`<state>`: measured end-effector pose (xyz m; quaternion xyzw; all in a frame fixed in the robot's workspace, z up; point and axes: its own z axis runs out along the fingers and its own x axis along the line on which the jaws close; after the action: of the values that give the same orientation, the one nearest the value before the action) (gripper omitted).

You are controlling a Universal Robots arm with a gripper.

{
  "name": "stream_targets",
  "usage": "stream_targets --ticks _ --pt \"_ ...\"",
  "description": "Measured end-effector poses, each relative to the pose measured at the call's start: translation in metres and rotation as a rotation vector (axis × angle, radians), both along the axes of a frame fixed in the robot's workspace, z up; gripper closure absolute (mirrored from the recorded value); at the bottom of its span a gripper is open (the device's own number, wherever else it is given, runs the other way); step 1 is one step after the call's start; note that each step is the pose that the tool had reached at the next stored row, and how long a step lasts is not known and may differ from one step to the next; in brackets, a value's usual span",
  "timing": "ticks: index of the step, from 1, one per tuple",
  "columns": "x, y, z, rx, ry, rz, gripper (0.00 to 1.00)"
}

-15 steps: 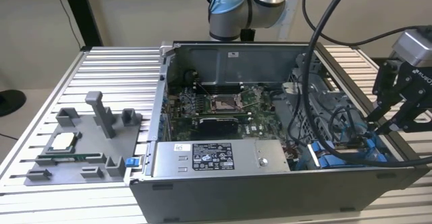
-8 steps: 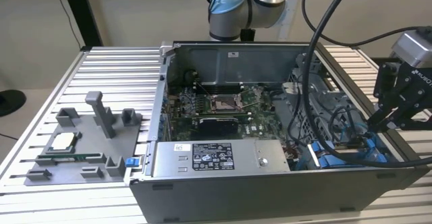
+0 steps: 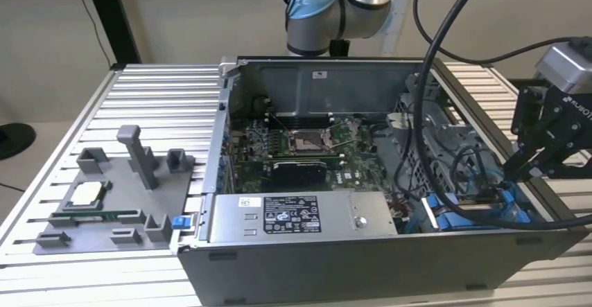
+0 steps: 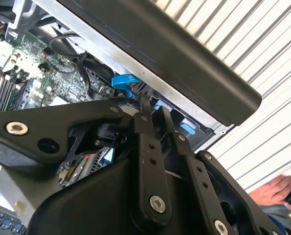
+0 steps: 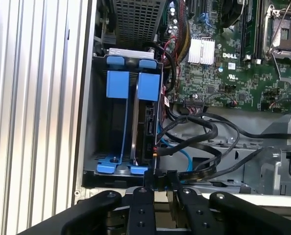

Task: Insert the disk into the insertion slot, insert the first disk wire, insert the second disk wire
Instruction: 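Insert the second disk wire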

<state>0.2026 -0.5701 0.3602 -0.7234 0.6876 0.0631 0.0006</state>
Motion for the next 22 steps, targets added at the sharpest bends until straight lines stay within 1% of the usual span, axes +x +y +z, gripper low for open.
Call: stream_targets --ticks 13,14,22 --pt "0.0 0.0001 -0.0002 -0.0004 0.0 0.0 0.0" --pt "0.0 0.0001 -0.0002 -0.0004 0.0 0.0 1.0" --pt "0.0 0.0001 -0.0002 -0.0005 0.0002 0.0 1.0"
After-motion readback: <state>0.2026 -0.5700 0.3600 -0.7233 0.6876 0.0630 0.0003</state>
